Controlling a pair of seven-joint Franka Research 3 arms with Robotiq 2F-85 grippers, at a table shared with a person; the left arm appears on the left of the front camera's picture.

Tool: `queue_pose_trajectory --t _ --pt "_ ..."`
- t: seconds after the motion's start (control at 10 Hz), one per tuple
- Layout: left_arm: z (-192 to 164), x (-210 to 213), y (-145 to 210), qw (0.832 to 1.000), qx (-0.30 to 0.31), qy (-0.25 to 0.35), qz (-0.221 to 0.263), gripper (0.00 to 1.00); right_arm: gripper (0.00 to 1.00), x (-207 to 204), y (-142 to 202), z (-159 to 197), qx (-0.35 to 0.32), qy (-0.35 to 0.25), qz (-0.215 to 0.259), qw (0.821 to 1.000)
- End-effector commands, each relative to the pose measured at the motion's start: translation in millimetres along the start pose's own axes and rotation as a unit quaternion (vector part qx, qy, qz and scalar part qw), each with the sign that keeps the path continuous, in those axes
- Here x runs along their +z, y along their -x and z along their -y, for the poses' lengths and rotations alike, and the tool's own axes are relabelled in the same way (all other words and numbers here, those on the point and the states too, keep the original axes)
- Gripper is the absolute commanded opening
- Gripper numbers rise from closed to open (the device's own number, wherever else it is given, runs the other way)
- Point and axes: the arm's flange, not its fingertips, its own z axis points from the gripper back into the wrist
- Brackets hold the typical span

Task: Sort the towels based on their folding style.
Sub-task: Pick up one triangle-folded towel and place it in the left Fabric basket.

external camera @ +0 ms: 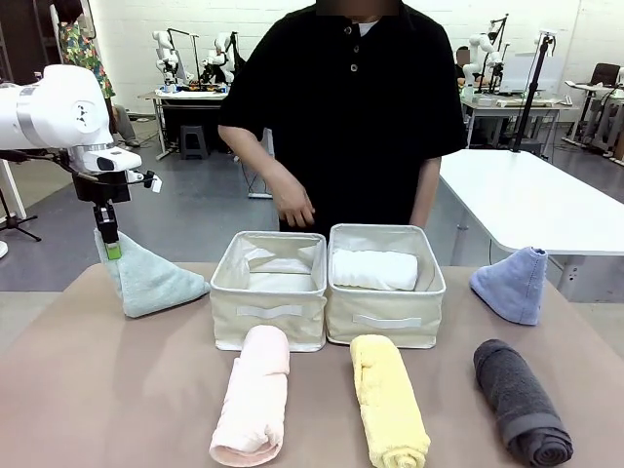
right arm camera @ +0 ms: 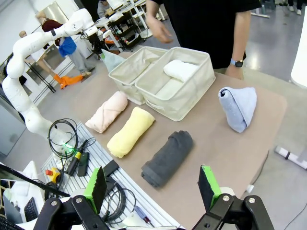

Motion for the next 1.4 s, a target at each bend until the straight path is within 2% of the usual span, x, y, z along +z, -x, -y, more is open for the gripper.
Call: queue_pose_trajectory --t 0.0,0.1,0.2,0.3,0.4,0.6,0.8,0.9,1.0,1.3 --pt "-6.7 16.0 5.5 1.000 -0.002 0.006 0.012 0.00 1.00 1.4 -2.4 0.5 0.006 -0.008 0.013 1.000" --pt "-0.2 38.6 18.9 1.000 0.007 -0.011 -0.007 0.00 1.00 1.4 -2.4 0.5 0.006 -0.008 0.013 1.000" --pt "10.6 80.8 51.6 0.996 0.010 -0.067 -0.051 0.00 1.00 1.4 -2.4 0.5 0.006 -0.008 0.013 1.000" --pt "24.9 141.0 114.1 0.996 -0.008 -0.079 -0.027 0.00 1.00 1.4 -2.4 0.5 0.006 -0.008 0.013 1.000" --pt "40.3 175.6 162.5 0.995 -0.013 -0.094 0.011 0.00 1.00 1.4 -2.4 0.5 0.006 -0.008 0.013 1.000" --pt "51.1 203.0 218.6 0.994 0.020 -0.099 0.044 0.00 1.00 1.4 -2.4 0.5 0.006 -0.008 0.013 1.000" --pt "48.6 201.2 238.5 0.994 0.032 -0.089 0.054 0.00 1.00 1.4 -2.4 0.5 0.006 -0.008 0.013 1.000" --pt "54.2 196.9 237.1 0.985 0.103 -0.123 0.068 0.00 1.00 1.4 -2.4 0.5 0.006 -0.008 0.013 1.000" --pt "63.1 217.7 261.0 0.993 0.037 -0.100 0.040 0.00 1.00 1.4 -2.4 0.5 0.006 -0.008 0.013 1.000" --pt "63.1 217.7 261.0 0.993 0.037 -0.100 0.040 0.00 1.00 1.4 -2.4 0.5 0.006 -0.008 0.013 1.000"
